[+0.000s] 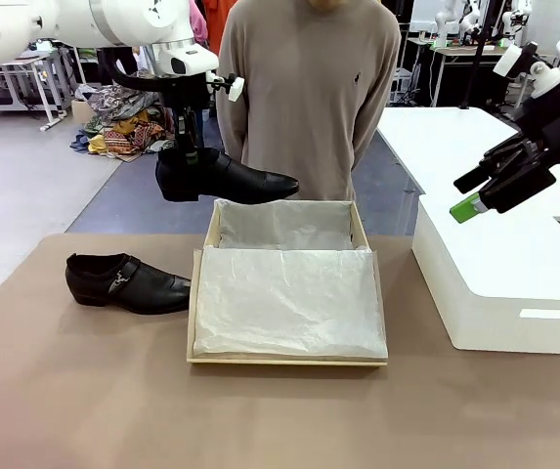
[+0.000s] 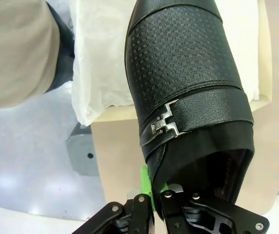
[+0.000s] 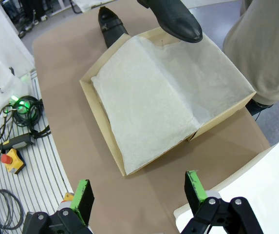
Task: Pack the shoes into the box.
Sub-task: Place one shoe of the Shoes into the Shoes Box.
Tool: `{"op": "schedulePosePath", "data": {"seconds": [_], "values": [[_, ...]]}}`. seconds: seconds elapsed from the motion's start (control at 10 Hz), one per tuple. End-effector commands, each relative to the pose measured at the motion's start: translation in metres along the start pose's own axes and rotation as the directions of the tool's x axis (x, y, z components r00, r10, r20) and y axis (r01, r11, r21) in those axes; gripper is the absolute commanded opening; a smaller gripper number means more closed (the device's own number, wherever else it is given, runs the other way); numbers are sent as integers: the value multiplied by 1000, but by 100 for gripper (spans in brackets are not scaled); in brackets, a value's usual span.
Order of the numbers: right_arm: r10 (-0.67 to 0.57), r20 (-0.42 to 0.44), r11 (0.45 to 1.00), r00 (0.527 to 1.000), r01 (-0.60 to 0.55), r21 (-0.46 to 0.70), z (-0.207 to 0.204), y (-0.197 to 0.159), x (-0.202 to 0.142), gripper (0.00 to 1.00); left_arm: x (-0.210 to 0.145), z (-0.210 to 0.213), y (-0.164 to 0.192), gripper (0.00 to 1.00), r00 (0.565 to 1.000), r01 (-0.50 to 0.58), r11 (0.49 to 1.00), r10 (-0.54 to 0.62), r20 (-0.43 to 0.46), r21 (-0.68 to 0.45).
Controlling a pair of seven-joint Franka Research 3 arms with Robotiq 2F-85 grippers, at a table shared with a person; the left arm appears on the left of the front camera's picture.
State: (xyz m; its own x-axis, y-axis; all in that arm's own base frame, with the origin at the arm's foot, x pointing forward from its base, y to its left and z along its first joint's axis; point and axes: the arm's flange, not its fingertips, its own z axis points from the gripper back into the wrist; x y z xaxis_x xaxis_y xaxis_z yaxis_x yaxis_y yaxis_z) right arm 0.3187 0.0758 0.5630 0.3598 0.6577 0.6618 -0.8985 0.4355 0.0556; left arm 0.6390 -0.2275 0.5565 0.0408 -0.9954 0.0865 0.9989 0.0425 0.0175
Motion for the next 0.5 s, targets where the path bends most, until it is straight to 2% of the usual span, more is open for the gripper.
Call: {"op": "schedulePosePath", "data": {"seconds": [0.0,0.2,0.4], "values": [[9,24,1000,1000,-9,16,-1,0,2,100,-1,6,-3,0,1000,0,1000,0,1,9],[9,24,1000,1000,-9,16,-1,0,2,100,12,1,-2,0,1000,-9,1000,9,12,11],[9,24,1000,1000,-9,16,-1,0,2,100,47,-1,-5,0,1000,9,1000,-9,16,17]]}}
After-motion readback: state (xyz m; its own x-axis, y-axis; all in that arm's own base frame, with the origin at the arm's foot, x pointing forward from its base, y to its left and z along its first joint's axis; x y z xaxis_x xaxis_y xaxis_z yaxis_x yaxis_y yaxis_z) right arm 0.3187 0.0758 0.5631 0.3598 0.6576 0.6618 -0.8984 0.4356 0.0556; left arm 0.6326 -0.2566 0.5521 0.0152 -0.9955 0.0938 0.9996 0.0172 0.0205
